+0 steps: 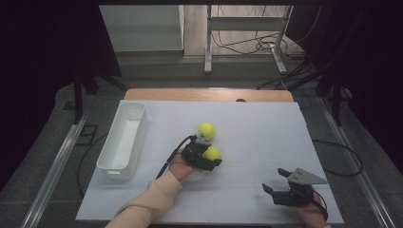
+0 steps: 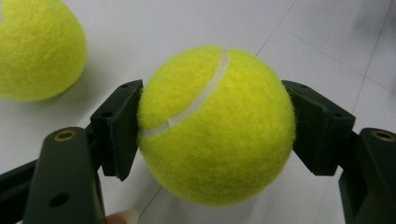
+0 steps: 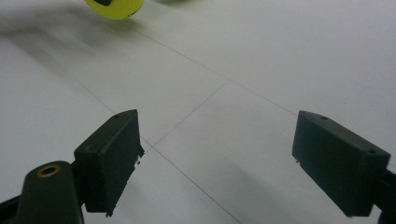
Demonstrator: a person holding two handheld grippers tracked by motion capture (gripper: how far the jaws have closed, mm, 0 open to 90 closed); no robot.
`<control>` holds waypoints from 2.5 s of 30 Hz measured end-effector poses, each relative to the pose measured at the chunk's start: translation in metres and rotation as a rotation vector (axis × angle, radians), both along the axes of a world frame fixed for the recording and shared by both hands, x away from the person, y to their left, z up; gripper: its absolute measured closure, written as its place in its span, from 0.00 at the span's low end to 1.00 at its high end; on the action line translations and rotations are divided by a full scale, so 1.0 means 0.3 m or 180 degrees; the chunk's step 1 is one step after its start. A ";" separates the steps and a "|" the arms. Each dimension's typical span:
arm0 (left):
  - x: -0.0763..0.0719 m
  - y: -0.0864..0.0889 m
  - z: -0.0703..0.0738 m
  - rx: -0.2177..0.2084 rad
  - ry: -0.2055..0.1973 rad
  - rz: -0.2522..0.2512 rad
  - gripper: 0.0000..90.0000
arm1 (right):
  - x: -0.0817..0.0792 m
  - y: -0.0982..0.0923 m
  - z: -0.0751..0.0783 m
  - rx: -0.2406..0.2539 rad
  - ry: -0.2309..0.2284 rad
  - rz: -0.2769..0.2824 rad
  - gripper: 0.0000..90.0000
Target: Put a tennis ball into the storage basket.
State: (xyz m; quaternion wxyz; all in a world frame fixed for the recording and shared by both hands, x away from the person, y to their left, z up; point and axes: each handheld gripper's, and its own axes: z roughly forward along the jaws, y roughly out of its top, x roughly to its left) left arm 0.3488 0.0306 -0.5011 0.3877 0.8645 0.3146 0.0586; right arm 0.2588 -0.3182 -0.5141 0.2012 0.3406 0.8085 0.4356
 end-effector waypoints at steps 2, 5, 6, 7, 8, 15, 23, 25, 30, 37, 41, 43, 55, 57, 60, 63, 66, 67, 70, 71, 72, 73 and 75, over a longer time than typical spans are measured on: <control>-0.002 0.002 0.004 -0.0009 -0.0010 -0.0001 0.29 | 0.000 0.000 0.000 0.0000 0.0000 0.0000 0.18; -0.007 0.010 0.015 -0.0032 -0.0037 0.0003 0.29 | 0.000 0.000 0.000 0.0000 -0.0002 0.0000 0.18; -0.008 0.013 0.018 -0.0038 -0.0042 0.0003 0.29 | 0.000 0.000 0.000 -0.0001 0.0000 -0.0002 0.18; -0.009 0.015 0.021 -0.0051 -0.0047 0.0008 0.29 | 0.000 0.000 0.000 -0.0002 -0.0003 -0.0003 0.18; -0.010 0.019 0.024 -0.0043 -0.0053 0.0001 0.29 | 0.000 0.000 0.000 -0.0002 -0.0001 -0.0003 0.18; -0.018 0.036 0.043 -0.0119 -0.0062 0.0016 0.29 | 0.000 0.000 0.000 -0.0004 -0.0002 -0.0003 0.18; -0.031 0.056 0.082 -0.0310 -0.0023 -0.0010 0.29 | 0.000 0.000 0.000 -0.0006 -0.0003 -0.0004 0.18; -0.033 0.061 0.089 -0.0298 -0.0051 -0.0012 0.29 | 0.000 0.000 0.000 -0.0007 -0.0005 -0.0005 0.18; -0.032 0.073 0.096 -0.0309 -0.0076 0.0014 0.29 | 0.000 0.000 0.000 -0.0006 -0.0004 -0.0006 0.18; -0.033 0.086 0.108 -0.0338 -0.0094 0.0043 0.29 | 0.000 0.000 0.000 -0.0009 -0.0003 -0.0010 0.18; -0.035 0.092 0.115 -0.0350 -0.0114 0.0040 0.29 | 0.000 -0.001 0.000 -0.0008 -0.0002 -0.0011 0.18; -0.036 0.094 0.119 -0.0361 -0.0120 0.0048 0.29 | 0.000 -0.001 0.000 -0.0009 -0.0002 -0.0012 0.18; -0.042 0.113 0.146 -0.0430 -0.0183 0.0065 0.29 | 0.000 -0.002 0.001 -0.0025 0.0000 -0.0032 0.18; -0.043 0.116 0.150 -0.0435 -0.0197 0.0062 0.29 | 0.000 -0.002 0.001 -0.0026 0.0000 -0.0034 0.18; -0.044 0.121 0.157 -0.0458 -0.0210 0.0075 0.29 | 0.000 -0.003 0.001 -0.0026 -0.0002 -0.0035 0.18; -0.044 0.127 0.163 -0.0473 -0.0219 0.0084 0.29 | 0.000 -0.002 0.001 -0.0026 -0.0002 -0.0033 0.18; -0.045 0.137 0.171 -0.0494 -0.0232 0.0106 0.29 | 0.000 -0.003 0.001 -0.0026 -0.0002 -0.0034 0.18; -0.044 0.139 0.173 -0.0496 -0.0244 0.0104 0.29 | 0.000 -0.003 0.001 -0.0027 -0.0005 -0.0035 0.18; -0.045 0.150 0.181 -0.0521 -0.0266 0.0122 0.29 | 0.000 -0.003 0.001 -0.0028 -0.0003 -0.0034 0.18; -0.045 0.151 0.183 -0.0520 -0.0268 0.0121 0.29 | 0.000 -0.003 0.001 -0.0027 -0.0002 -0.0034 0.18; -0.046 0.154 0.185 -0.0526 -0.0275 0.0126 0.29 | 0.000 -0.003 0.001 -0.0028 -0.0003 -0.0034 0.18; -0.046 0.156 0.188 -0.0528 -0.0281 0.0136 0.29 | -0.001 -0.003 0.001 -0.0027 -0.0003 -0.0034 0.18; -0.047 0.162 0.195 -0.0545 -0.0294 0.0143 0.29 | 0.000 -0.003 0.001 -0.0028 -0.0006 -0.0036 0.18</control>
